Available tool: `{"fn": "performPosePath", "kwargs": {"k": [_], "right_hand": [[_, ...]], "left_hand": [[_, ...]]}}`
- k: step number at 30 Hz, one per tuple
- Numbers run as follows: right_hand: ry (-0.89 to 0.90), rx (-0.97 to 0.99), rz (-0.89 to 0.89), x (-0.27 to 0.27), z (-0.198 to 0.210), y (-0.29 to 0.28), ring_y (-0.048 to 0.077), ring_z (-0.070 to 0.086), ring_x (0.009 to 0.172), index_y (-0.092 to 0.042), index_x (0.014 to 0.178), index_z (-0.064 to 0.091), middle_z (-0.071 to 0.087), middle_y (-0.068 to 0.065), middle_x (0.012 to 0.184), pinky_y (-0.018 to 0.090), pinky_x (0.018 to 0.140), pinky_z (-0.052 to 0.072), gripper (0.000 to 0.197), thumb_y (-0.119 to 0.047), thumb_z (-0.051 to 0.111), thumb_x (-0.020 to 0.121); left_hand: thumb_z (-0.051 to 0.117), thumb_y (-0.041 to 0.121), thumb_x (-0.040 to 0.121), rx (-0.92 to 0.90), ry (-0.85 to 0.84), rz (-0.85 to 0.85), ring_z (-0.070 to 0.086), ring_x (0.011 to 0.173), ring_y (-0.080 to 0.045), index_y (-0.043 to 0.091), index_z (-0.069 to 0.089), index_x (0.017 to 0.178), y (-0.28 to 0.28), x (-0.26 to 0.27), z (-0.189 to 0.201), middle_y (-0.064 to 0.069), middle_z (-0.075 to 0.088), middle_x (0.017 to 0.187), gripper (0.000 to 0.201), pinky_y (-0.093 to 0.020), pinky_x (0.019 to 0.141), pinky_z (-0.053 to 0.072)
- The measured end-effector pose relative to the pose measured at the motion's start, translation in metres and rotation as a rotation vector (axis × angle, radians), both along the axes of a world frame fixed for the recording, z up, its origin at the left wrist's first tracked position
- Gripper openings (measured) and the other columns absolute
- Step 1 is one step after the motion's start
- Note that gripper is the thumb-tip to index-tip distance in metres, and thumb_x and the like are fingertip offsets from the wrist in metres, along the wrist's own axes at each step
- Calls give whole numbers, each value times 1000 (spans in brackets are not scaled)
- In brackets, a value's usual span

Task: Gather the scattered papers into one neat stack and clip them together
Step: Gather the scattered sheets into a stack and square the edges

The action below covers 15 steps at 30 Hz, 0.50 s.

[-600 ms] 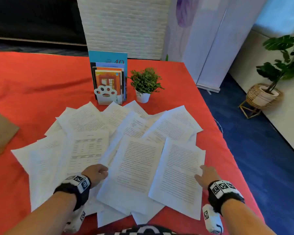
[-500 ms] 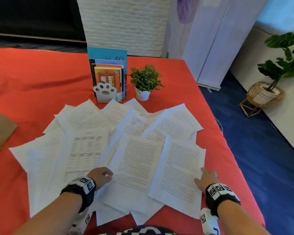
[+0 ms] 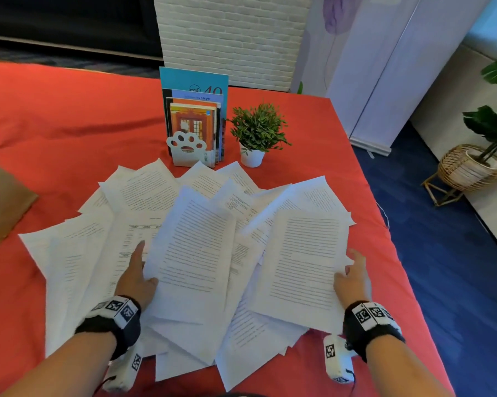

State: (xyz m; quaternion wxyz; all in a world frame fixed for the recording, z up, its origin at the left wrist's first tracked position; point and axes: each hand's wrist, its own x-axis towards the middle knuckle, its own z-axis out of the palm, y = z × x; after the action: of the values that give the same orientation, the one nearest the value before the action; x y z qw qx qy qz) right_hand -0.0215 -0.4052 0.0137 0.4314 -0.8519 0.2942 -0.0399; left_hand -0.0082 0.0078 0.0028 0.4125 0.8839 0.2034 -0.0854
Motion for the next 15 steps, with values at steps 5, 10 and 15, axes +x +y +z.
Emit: {"fn": "performPosePath", "kwargs": {"k": [5, 10, 15], "right_hand": [[176, -5, -48, 45, -21, 6, 31, 54, 94, -6, 110, 58, 61, 21, 113, 39, 95, 44, 22, -9, 51, 89], [301, -18, -9, 67, -38, 11, 37, 57, 106, 0, 116, 60, 60, 24, 119, 37, 92, 44, 31, -14, 51, 90], [320, -19, 141, 78, -44, 15, 29, 53, 86, -2, 93, 62, 61, 17, 95, 33, 82, 44, 15, -9, 50, 89]], "left_hand": [[48, 19, 94, 217, 138, -40, 51, 119, -36, -3, 58, 120, 11, 14, -12, -21, 53, 133, 35, -36, 98, 39], [43, 33, 96, 322, 306, -203, 45, 129, -29, 5, 56, 122, 10, 13, -29, -12, 49, 137, 41, -30, 99, 36], [53, 27, 93, 331, 259, -125, 50, 125, -30, 7, 59, 114, -1, 2, -23, -15, 58, 125, 30, -30, 95, 38]]}}
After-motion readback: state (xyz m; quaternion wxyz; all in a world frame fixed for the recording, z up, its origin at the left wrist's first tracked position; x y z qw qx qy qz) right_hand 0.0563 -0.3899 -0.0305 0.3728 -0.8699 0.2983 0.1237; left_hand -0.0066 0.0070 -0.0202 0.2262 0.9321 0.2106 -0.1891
